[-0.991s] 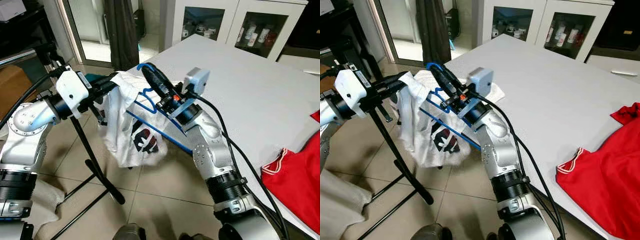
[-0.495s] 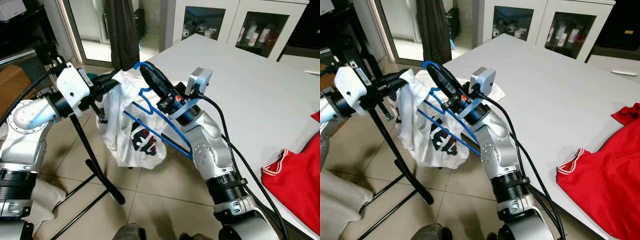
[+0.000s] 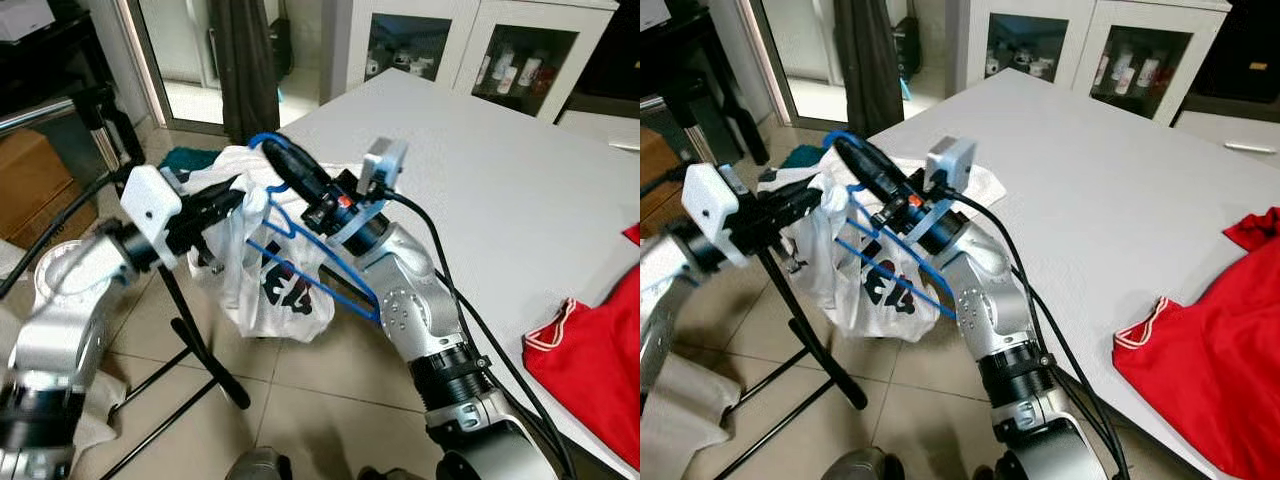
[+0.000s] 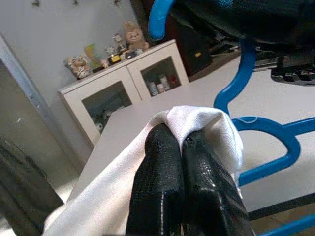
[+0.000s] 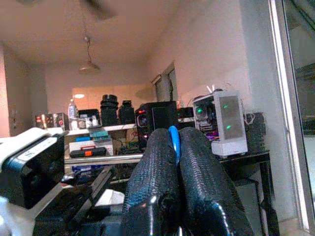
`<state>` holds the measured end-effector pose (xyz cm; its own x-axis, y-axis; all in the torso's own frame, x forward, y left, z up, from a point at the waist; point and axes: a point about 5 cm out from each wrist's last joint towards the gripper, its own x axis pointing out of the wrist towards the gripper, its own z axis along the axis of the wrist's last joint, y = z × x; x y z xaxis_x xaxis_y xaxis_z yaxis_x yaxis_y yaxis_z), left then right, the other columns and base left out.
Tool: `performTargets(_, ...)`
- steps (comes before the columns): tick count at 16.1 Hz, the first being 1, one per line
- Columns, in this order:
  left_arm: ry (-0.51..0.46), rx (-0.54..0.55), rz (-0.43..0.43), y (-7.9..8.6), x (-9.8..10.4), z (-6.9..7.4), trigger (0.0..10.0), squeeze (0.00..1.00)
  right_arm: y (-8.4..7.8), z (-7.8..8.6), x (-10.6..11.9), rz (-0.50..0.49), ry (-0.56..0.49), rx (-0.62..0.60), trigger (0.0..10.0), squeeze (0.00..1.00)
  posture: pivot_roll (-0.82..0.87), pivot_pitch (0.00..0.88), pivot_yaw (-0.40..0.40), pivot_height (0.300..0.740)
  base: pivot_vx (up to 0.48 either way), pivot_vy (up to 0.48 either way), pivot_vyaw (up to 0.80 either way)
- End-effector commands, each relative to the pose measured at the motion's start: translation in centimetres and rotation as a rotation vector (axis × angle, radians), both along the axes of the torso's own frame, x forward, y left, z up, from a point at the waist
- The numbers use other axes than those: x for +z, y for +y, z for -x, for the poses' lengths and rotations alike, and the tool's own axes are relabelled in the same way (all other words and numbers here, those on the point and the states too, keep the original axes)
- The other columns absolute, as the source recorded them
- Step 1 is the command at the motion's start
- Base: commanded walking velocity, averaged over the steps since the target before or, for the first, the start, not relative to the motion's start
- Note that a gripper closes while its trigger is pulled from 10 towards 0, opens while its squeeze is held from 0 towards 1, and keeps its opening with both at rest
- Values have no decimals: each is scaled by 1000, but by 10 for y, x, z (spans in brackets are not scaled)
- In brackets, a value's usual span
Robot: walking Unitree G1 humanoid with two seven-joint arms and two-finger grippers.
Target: Hang hanger
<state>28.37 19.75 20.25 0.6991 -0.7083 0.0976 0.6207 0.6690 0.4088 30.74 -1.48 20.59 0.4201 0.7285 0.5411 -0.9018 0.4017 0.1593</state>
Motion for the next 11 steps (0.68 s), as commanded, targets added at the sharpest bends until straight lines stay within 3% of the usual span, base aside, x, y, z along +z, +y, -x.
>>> performTargets(1, -15, -1, 27, -2, 5, 3, 10000, 0, 10, 5, 10, -48, -21, 42, 10000, 0, 121, 0, -7, 740, 0, 0, 0)
performTargets(7, -63, 22, 34, -5, 19, 5, 10000, 0, 11, 8, 20, -174, 13, 132, 10000, 0, 138, 0, -8, 740, 0, 0, 0)
performTargets(8, -73, 14, 31, -7, 23, 8, 10000, 0, 13, 13, 27, -216, 5, 208, 10000, 0, 141, 0, -5, 740, 0, 0, 0)
performTargets(11, -62, 7, 27, -9, 23, 11, 10000, 0, 18, 23, 23, -159, -3, 352, 10000, 0, 145, 0, -4, 740, 0, 0, 0)
